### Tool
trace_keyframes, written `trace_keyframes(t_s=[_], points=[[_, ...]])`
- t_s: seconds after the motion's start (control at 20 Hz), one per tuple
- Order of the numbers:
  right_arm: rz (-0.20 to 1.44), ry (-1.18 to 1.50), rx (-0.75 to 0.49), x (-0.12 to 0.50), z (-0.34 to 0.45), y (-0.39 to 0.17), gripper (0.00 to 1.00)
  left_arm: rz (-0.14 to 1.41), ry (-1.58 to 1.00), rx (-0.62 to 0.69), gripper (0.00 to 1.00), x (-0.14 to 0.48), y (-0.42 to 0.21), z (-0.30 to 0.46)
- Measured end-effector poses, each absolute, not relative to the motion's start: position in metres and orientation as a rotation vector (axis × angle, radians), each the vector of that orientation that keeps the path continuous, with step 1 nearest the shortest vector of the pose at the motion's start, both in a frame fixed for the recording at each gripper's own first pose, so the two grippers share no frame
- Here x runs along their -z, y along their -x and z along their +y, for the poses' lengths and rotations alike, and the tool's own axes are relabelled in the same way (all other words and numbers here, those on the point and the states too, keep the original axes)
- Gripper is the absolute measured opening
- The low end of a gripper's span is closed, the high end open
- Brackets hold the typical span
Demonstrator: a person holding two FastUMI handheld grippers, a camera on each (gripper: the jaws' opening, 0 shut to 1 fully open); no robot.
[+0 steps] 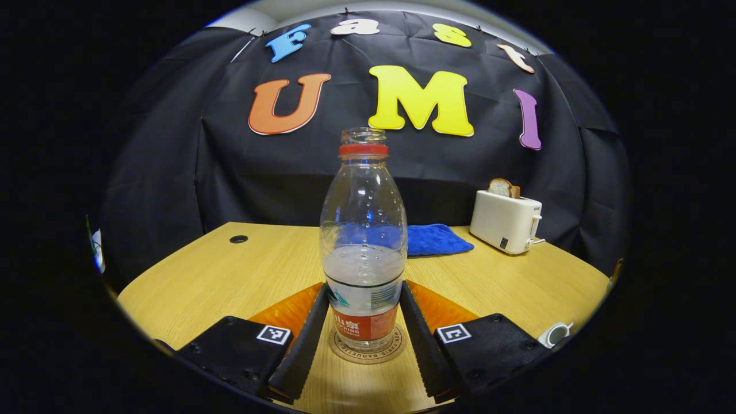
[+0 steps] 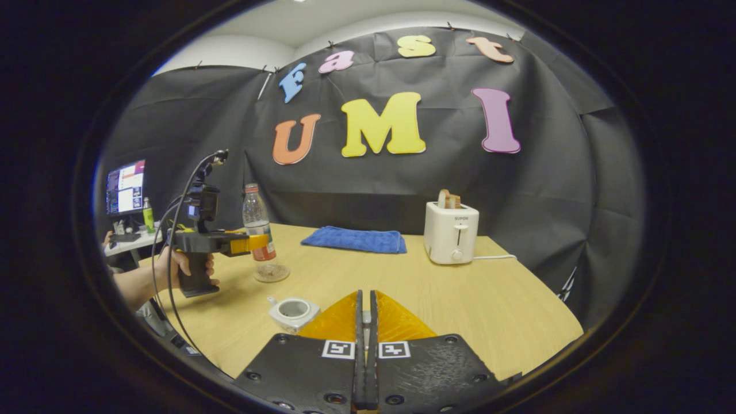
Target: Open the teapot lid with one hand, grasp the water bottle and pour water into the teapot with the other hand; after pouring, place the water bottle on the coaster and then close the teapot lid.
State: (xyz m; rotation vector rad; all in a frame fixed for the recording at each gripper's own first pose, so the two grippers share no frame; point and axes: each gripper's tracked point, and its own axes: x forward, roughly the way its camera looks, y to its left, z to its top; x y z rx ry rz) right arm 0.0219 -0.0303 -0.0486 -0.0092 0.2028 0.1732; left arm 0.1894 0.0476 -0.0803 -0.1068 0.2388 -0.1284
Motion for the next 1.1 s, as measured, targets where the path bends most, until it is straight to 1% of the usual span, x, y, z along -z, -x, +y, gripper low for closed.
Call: trace_keyframes(t_s=[0.55, 0.6, 0.75, 0.8, 1.1], points=[[0.202, 0.02, -0.173, 0.049, -0.027, -0.019, 0.01, 0.274, 0.078, 0.133, 0.81, 0.09, -0.194, 0.049], [0.202, 0.02, -0.173, 0.049, -0.027, -0.02, 0.01, 0.276, 0.077, 0.132, 0.86, 0.09, -0.194, 0.049], [0.205, 0.023, -0.175, 0.049, -0.026, -0.02, 0.0, 0.282, 0.075, 0.13, 0.94, 0.091, -0.193, 0.05], [0.204, 0.023, -0.179, 0.049, -0.024, -0.02, 0.01, 0.287, 0.072, 0.127, 0.99, 0.091, -0.193, 0.051], [0.189, 0.027, -0.207, 0.044, -0.009, -0.023, 0.0, 0.309, 0.09, 0.127, 0.99, 0.093, -0.174, 0.056]])
